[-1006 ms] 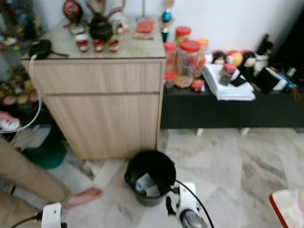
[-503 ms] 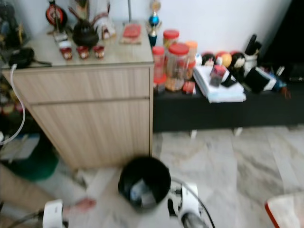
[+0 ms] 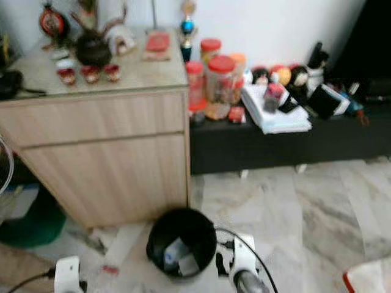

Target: Picking trash to rubbish bin

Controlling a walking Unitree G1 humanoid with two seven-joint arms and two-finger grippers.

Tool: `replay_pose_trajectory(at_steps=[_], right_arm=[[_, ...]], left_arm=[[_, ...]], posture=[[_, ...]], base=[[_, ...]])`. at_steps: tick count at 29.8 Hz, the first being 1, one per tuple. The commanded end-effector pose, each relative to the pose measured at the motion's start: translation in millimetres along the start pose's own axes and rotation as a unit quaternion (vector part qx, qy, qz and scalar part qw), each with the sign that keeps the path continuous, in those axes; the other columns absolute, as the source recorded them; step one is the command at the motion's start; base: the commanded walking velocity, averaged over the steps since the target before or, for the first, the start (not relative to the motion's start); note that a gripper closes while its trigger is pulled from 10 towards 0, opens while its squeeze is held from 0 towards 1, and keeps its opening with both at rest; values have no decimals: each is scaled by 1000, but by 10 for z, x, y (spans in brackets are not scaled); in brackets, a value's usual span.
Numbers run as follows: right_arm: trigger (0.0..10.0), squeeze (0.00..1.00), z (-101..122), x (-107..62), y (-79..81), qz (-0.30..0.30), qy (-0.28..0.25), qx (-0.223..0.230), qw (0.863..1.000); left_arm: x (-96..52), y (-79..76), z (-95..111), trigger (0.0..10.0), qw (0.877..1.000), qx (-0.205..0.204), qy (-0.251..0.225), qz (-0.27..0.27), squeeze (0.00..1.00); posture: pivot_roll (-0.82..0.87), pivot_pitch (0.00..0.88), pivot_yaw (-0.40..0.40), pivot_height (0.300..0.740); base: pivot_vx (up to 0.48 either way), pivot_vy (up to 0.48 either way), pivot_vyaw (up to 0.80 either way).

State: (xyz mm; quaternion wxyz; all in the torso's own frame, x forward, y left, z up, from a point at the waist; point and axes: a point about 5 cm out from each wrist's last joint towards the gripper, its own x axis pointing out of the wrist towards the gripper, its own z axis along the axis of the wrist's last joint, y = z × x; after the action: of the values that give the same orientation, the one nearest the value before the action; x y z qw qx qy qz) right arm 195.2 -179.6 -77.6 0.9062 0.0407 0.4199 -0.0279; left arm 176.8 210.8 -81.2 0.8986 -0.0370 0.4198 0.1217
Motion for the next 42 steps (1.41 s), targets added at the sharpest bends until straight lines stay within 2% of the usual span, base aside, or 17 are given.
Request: replay_pose_trajectory(at_steps=[1,32,33,34,35,37,38,40,41,42], right_arm=[[10000,0,84,25,99,12,-12,2,1000],[10000,0,87,26,103,13,-12,0,1000],[10000,0,148,38,116,22,-20,-9,1000],[10000,0,229,50,123,33,-31,-22,999],[10000,0,334,62,128,45,-45,-37,997],[10000,0,428,70,124,51,-59,-43,996],[10000,0,549,78,124,57,-78,-48,994],[10000,0,620,83,128,59,-87,-53,993],[10000,0,744,87,150,66,-106,-52,991],[10000,0,796,88,166,71,-114,-54,989]], left_arm=[[-3,123,-2,10000,1000,-1,3,17,0],[-2,121,3,10000,1000,0,2,16,0],[13,123,168,10000,996,76,-41,-8,0],[9,121,368,10000,985,141,-98,-35,0],[-30,92,601,10000,962,206,-167,-72,0],[-87,96,815,10000,950,202,-223,-86,0],[-182,65,1080,10000,932,199,-285,-101,0],[-249,23,1244,10000,919,207,-318,-110,0],[-333,-96,1509,10000,901,208,-360,-124,0],[-360,-155,1611,10000,895,206,-374,-131,0]], posture=[[49,59,6,740],[50,62,6,740],[49,65,12,740],[56,69,11,740],[61,71,9,740],[65,73,8,740],[67,74,7,740],[67,74,7,740],[67,73,5,740],[67,73,5,740]], base=[[300,0,0],[300,0,0],[0,0,0],[0,0,0],[0,0,0],[0,0,0],[0,0,0],[0,0,0],[0,0,0],[0,0,0]])
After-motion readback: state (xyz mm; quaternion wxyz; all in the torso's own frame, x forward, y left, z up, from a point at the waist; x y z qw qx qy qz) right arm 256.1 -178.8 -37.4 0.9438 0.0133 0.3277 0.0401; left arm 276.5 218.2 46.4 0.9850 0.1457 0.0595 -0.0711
